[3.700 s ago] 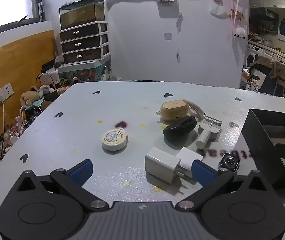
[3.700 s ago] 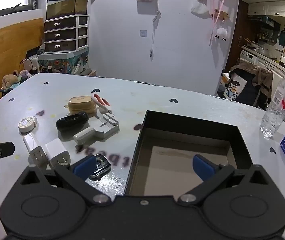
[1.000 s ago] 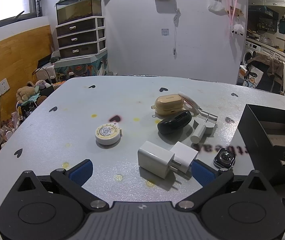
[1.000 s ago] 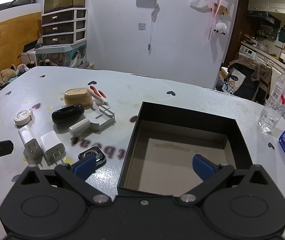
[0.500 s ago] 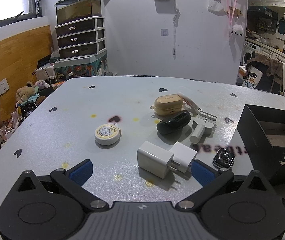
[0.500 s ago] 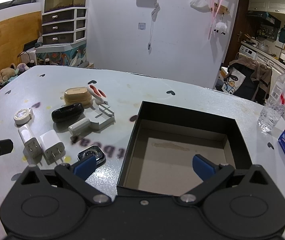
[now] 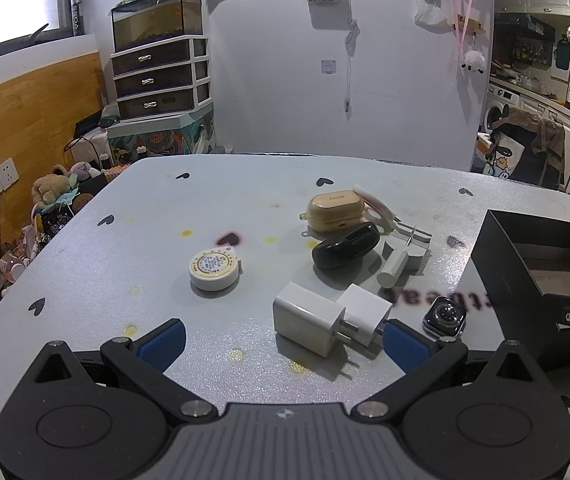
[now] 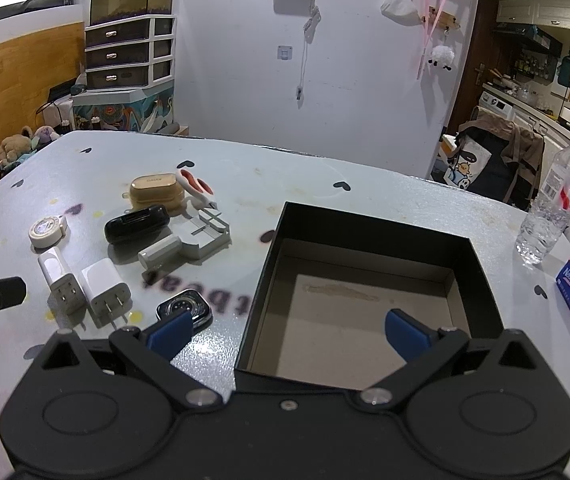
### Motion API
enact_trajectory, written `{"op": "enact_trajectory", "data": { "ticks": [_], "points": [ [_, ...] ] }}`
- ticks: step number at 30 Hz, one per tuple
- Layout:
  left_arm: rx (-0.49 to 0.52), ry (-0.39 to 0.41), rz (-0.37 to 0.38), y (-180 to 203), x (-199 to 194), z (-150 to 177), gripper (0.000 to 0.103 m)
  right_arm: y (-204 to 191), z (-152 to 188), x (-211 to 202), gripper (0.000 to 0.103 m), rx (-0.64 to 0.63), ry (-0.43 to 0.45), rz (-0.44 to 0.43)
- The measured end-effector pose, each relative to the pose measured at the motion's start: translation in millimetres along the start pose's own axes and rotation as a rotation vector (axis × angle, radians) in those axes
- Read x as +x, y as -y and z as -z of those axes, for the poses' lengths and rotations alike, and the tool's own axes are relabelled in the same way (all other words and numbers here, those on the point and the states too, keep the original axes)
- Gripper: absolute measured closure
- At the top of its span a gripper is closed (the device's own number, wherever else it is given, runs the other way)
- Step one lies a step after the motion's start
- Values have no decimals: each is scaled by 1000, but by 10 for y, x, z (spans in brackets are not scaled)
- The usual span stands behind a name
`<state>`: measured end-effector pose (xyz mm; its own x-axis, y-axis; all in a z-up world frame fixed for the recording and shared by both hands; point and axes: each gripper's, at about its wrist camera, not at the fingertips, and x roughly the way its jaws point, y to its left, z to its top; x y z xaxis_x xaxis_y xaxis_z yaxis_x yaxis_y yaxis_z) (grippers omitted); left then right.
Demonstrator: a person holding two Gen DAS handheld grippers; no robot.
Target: Organize rigid objects
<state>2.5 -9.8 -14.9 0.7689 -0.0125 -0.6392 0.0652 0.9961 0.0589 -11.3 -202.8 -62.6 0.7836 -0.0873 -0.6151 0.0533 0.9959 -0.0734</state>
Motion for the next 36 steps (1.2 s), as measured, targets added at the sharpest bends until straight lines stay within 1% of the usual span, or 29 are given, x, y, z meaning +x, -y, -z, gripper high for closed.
{"op": "enact_trajectory", "data": {
  "ticks": [10, 16, 19, 20, 23, 25, 28, 30, 33, 36],
  "points": [
    [0, 0, 0, -6, -7, -4, 0, -8, 7, -20, 0, -5, 2, 1],
    [-5, 28, -3, 32, -21, -26, 0, 83, -20, -139, 0, 6, 50, -6],
    [-8, 45, -13, 41, -43, -40, 0, 220, -45, -180, 0, 29, 88, 0],
    [-11, 51, -15, 5, -111, -54, 0, 277, -51, -196, 0, 38, 103, 5],
    [-18, 50, -14, 28, -107, -69, 0, 486, -55, -245, 0, 83, 159, 39],
    [-18, 45, -13, 36, -104, -79, 0, 645, -56, -243, 0, 115, 166, 54],
    [-23, 33, -8, 46, -76, -77, 0, 917, -33, -232, 0, 172, 176, 53],
    [-29, 23, -5, 58, -53, -79, 0, 1094, -12, -208, 0, 195, 151, 76],
    [-44, 14, 7, 63, -7, -62, 0, 1311, 1, -149, 0, 187, 91, 129],
    [-62, 0, 36, 73, 39, -60, 0, 1499, 42, -93, 0, 196, 8, 194]
  ]
}}
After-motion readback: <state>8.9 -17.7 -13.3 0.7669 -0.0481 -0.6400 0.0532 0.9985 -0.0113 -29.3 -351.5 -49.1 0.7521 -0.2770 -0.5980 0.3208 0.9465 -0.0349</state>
